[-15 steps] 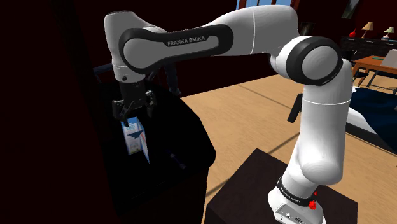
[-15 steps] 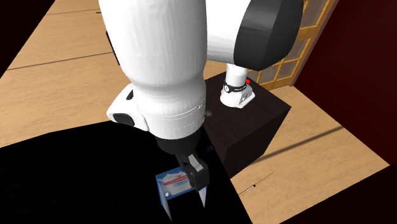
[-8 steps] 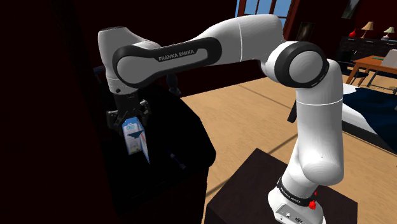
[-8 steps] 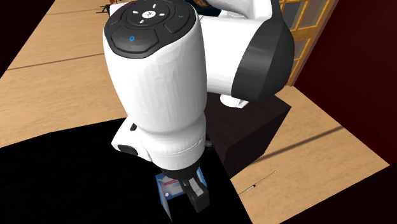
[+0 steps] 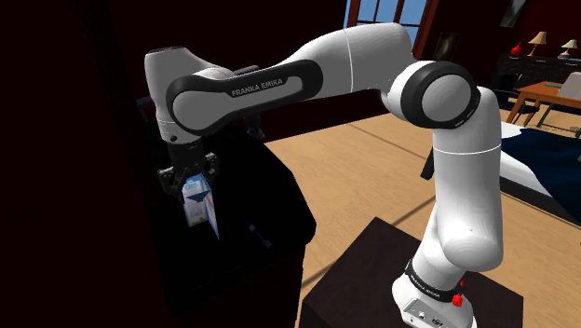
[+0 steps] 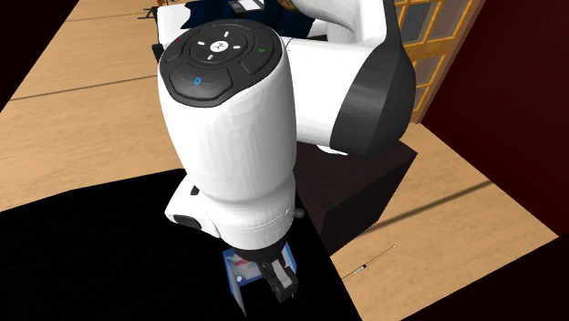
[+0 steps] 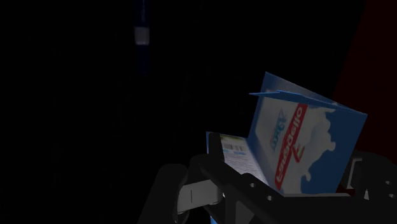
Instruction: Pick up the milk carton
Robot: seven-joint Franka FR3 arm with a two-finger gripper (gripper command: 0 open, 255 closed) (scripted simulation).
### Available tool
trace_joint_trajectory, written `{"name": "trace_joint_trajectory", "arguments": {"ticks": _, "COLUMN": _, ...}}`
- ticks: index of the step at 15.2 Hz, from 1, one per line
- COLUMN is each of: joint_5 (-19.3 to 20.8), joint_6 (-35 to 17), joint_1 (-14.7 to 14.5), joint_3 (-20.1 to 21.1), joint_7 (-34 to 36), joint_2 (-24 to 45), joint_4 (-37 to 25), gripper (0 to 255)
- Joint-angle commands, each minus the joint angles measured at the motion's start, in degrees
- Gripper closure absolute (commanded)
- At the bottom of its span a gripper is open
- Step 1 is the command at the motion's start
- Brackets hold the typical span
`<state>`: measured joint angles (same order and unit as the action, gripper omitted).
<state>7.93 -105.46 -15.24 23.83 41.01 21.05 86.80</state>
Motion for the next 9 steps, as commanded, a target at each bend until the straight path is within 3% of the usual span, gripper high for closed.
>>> {"name": "trace_joint_trajectory", "arguments": {"ticks": 1, "joint_5": 0.0, "joint_6": 0.0, "joint_1": 0.0, "joint_3": 0.0, "joint_7": 0.0, "joint_2": 0.0, "joint_4": 0.0, "gripper": 255}}
{"name": "trace_joint_trajectory", "arguments": {"ticks": 9, "joint_5": -0.1, "joint_6": 2.2, "joint_1": -0.1, "joint_3": 0.1, "joint_7": -0.1, "joint_2": -0.1, "joint_4": -2.0, "gripper": 255}}
